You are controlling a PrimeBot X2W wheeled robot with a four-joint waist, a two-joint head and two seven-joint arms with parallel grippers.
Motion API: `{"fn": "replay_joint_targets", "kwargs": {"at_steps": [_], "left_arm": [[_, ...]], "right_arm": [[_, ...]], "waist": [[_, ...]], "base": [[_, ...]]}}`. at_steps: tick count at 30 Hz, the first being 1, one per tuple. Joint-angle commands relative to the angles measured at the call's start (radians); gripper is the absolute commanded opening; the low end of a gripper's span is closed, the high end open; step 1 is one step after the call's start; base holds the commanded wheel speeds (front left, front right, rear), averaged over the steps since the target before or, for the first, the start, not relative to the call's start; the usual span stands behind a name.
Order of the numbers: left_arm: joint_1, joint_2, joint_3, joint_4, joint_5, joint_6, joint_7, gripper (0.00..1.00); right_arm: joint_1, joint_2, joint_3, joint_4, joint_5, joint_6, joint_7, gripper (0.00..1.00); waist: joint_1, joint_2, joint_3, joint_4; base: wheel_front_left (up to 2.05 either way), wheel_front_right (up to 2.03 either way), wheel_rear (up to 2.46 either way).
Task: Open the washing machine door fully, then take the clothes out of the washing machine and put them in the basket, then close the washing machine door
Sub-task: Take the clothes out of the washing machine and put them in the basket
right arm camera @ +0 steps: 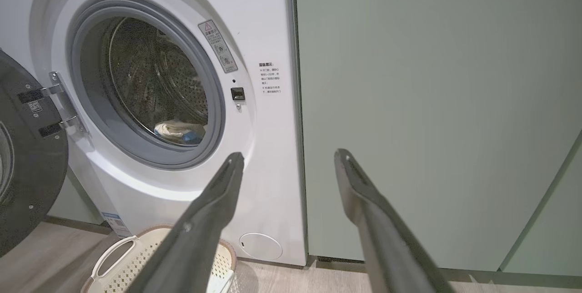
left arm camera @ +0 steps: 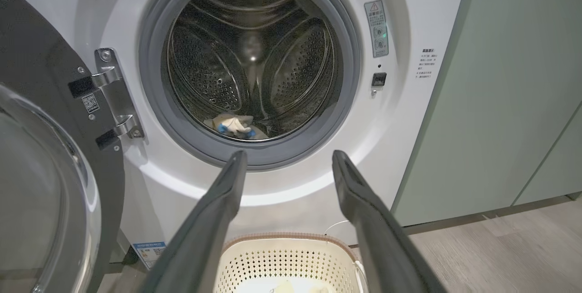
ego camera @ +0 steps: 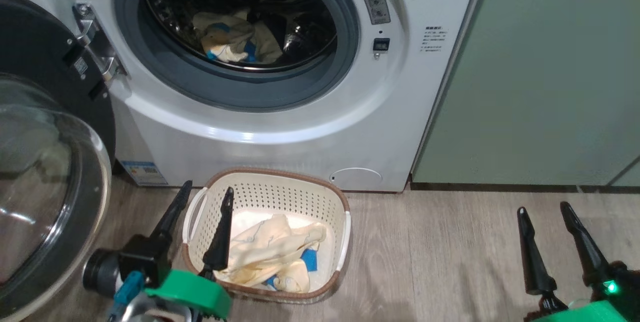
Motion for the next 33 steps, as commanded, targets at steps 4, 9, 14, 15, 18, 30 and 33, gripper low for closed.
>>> {"fn": "replay_joint_targets", "kwargs": {"at_steps": [4,9,14,15,18,30,33], "left_arm": [[-0.075,0.026,0.018,-0.003,-0.007,-0.019,0.002,1.00],[-0.123,0.036,0.008,0.040,-0.012,-0.037,0.006,1.00],[-0.238,0.050,-0.004,0.159,-0.024,-0.067,0.021,1.00],[-0.262,0.052,-0.006,0.184,-0.025,-0.072,0.025,1.00],[-0.353,0.058,-0.017,0.259,-0.028,-0.091,0.035,1.00],[-0.763,0.122,-0.036,0.589,-0.024,-0.165,0.111,1.00],[-0.866,0.152,-0.048,0.640,-0.007,-0.181,0.149,1.00]], "right_arm": [[-0.048,-0.020,0.021,-0.039,-0.002,0.003,-0.010,1.00],[-0.060,-0.017,0.023,-0.044,-0.002,0.003,-0.010,1.00],[-0.085,-0.013,0.022,-0.053,-0.003,0.003,-0.010,1.00],[-0.091,-0.012,0.025,-0.058,-0.003,0.003,-0.010,1.00],[-0.114,-0.008,0.025,-0.075,-0.005,0.003,-0.010,1.00],[-0.213,0.018,0.054,-0.082,-0.002,0.003,-0.010,1.00],[-0.237,0.029,0.056,-0.078,0.002,0.003,-0.010,1.00]], "waist": [[0.0000,0.0000,0.023,0.006],[0.0000,0.0000,0.054,0.007],[0.0000,0.0000,0.120,0.008],[0.0000,0.0000,0.134,0.008],[0.0000,0.0000,0.186,0.010],[0.0000,0.0000,0.370,-0.043],[0.0000,0.0000,0.408,-0.066]], "base": [[0.00,0.00,0.00],[0.00,0.00,0.00],[0.00,0.00,0.00],[0.00,0.00,0.00],[0.00,0.00,0.00],[0.00,0.00,0.00],[0.00,0.00,0.00]]}}
